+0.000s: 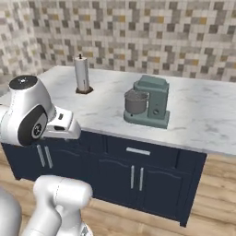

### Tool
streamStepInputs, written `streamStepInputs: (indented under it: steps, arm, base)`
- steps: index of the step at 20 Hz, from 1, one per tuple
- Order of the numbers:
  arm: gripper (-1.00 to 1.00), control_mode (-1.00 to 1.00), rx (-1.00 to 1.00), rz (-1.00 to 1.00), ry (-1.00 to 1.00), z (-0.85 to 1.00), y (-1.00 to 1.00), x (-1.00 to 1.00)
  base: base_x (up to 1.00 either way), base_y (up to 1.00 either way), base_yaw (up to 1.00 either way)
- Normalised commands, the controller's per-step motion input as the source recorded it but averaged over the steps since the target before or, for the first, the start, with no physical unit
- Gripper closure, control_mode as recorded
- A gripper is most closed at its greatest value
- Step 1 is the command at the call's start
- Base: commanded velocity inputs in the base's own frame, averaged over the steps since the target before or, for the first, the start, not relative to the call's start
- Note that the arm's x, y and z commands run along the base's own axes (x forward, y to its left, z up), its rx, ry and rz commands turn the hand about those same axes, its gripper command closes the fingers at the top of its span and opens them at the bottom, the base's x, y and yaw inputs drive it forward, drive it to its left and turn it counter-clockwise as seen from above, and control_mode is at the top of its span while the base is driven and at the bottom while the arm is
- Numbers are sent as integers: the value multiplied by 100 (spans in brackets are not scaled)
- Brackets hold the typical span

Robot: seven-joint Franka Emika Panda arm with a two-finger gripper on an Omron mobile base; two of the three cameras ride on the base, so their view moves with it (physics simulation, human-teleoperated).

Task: Navigate to the stand mixer.

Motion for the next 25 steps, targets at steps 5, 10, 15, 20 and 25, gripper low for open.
streamStepInputs:
  steps: [5,10,15,20,25]
  arm:
    - [-100,100,0,0,0,0,0,0]
    - [-100,100,0,0,0,0,0,0]
    - [-100,100,0,0,0,0,0,0]
    - [-100,100,0,0,0,0,0,0]
    - [-100,100,0,0,0,0,0,0]
  base:
    - [100,-34,-3]
    - [78,-14,-4]
    - [25,-55,-3]
    - [1,-67,-9]
    - [20,-18,-17]
